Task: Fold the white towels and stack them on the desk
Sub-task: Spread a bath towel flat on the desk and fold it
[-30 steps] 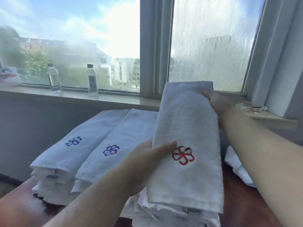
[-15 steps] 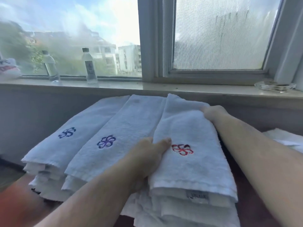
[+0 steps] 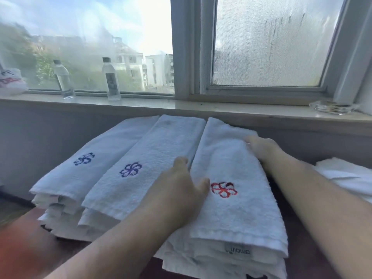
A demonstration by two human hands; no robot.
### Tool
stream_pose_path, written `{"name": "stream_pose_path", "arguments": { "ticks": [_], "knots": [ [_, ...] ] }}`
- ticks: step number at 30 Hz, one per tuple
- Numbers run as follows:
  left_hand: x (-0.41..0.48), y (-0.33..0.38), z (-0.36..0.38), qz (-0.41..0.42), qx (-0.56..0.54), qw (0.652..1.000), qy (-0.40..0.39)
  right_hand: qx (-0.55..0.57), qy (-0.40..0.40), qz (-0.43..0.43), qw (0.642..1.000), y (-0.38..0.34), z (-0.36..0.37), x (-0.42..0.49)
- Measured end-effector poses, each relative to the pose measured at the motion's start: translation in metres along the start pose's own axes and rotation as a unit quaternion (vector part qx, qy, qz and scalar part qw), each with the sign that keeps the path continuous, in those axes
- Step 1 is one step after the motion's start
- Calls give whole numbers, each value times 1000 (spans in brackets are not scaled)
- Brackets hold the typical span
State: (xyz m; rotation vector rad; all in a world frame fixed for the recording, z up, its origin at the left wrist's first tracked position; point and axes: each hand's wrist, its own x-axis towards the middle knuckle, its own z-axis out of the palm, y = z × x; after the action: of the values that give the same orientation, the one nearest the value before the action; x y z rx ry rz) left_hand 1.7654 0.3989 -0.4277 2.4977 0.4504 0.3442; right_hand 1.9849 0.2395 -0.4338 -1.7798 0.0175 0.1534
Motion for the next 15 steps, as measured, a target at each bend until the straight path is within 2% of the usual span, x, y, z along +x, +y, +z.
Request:
{"name": "stream_pose_path", "arguments": {
  "ticks": [2, 4, 6, 8, 10, 12, 15],
  "knots": [
    [-3, 3, 0, 49, 77, 995, 35, 97, -49, 9, 994, 9, -6, -22],
    [-4, 8, 3, 131, 103, 984, 67, 142, -85, 32, 986, 22, -19, -38],
    [-4, 15, 7, 190, 93, 976, 47, 170, -155, 51, 972, 34, -32, -57],
    [-7, 18, 12, 193, 58, 979, 7, 178, -224, 61, 956, 46, -43, -79],
    [-11, 18, 17, 171, 75, 982, -24, 144, -270, 63, 950, 56, -50, -98],
    [-11, 21, 20, 153, 120, 981, -26, 83, -251, 28, 964, 62, -51, -102],
    [-6, 30, 20, 146, 177, 973, -13, 37, -85, -30, 995, 67, -48, -92]
  ]
}}
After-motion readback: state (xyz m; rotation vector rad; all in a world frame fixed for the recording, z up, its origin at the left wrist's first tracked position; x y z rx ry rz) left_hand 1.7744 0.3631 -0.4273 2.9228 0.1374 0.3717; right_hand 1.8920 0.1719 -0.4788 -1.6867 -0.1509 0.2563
